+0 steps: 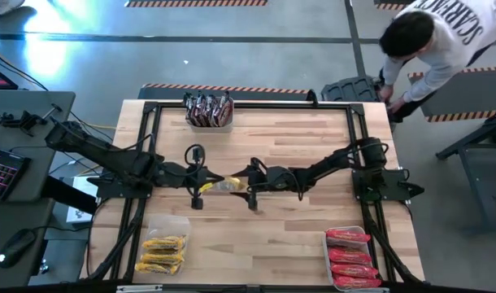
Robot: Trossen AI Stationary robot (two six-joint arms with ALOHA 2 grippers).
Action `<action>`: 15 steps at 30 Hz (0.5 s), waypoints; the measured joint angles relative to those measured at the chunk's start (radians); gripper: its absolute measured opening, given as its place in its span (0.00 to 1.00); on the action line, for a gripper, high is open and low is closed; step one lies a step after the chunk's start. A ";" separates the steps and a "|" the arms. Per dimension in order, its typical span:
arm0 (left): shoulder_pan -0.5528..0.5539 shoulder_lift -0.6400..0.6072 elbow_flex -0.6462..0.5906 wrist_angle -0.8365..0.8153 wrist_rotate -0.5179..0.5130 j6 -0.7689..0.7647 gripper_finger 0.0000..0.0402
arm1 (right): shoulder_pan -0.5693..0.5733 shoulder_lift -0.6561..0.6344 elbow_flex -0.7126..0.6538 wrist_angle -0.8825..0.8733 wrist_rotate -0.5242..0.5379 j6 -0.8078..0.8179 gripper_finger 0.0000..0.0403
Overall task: Sort Maruchan noodles
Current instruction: Put the yellow noodle pack into the transparent bin
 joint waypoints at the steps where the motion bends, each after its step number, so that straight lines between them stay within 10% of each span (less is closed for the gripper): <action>1: -0.004 0.000 0.001 0.003 -0.002 0.001 0.00 | 0.000 0.009 0.002 0.013 0.000 -0.002 0.71; 15: -0.027 -0.007 0.004 -0.002 -0.055 -0.012 0.00 | 0.033 0.017 0.003 0.079 -0.027 -0.052 0.27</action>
